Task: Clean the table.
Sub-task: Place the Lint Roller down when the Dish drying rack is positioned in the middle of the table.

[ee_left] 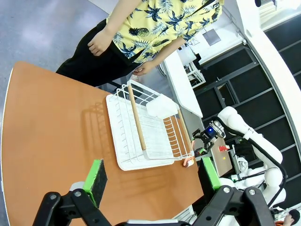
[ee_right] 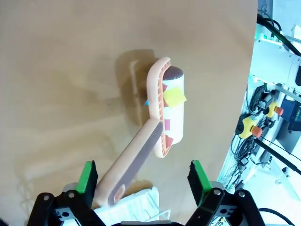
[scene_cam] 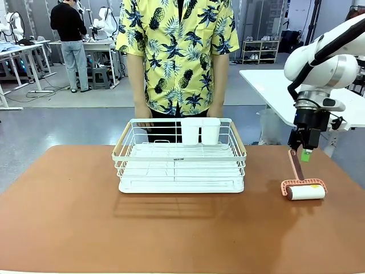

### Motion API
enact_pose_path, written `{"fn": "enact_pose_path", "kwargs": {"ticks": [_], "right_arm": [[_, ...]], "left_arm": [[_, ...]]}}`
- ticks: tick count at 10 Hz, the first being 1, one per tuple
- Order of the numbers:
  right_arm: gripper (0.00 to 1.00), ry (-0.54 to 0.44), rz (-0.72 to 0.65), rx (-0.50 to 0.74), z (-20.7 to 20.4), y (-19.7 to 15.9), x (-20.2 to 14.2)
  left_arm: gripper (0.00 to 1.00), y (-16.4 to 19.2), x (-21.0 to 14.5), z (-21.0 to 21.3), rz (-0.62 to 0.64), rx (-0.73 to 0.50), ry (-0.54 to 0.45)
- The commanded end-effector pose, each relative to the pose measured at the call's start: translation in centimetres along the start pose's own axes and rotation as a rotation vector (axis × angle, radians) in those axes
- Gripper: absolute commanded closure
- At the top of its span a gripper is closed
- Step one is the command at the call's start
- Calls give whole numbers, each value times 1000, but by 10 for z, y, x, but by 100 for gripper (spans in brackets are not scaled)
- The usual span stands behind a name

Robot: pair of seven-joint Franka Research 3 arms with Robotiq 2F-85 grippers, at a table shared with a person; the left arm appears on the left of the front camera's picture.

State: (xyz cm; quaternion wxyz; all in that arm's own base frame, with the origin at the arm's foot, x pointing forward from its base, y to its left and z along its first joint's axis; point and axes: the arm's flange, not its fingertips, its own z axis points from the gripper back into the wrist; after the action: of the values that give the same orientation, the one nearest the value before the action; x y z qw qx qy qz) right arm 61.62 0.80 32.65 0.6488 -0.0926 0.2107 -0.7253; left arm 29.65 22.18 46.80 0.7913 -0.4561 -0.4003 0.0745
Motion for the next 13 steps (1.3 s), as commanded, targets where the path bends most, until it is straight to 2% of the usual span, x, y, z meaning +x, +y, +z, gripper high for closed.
{"fn": "enact_pose_path", "kwargs": {"ticks": [1, 5, 8, 9, 13], "right_arm": [[0, 0, -34, 87, 12, -17, -5], [0, -32, -5, 209, 37, -51, -11], [0, -14, 12, 247, 43, -69, -9], [0, -5, 30, 198, 53, -52, -9], [0, -5, 30, 198, 53, -52, -9]], "left_arm": [[0, 0, 1, 2, -1, -7, -6], [0, 0, 1, 2, -1, -7, -6], [0, 0, 1, 2, -1, -7, -6], [0, 0, 1, 2, -1, -7, -6], [0, 0, 1, 2, -1, -7, -6]]}}
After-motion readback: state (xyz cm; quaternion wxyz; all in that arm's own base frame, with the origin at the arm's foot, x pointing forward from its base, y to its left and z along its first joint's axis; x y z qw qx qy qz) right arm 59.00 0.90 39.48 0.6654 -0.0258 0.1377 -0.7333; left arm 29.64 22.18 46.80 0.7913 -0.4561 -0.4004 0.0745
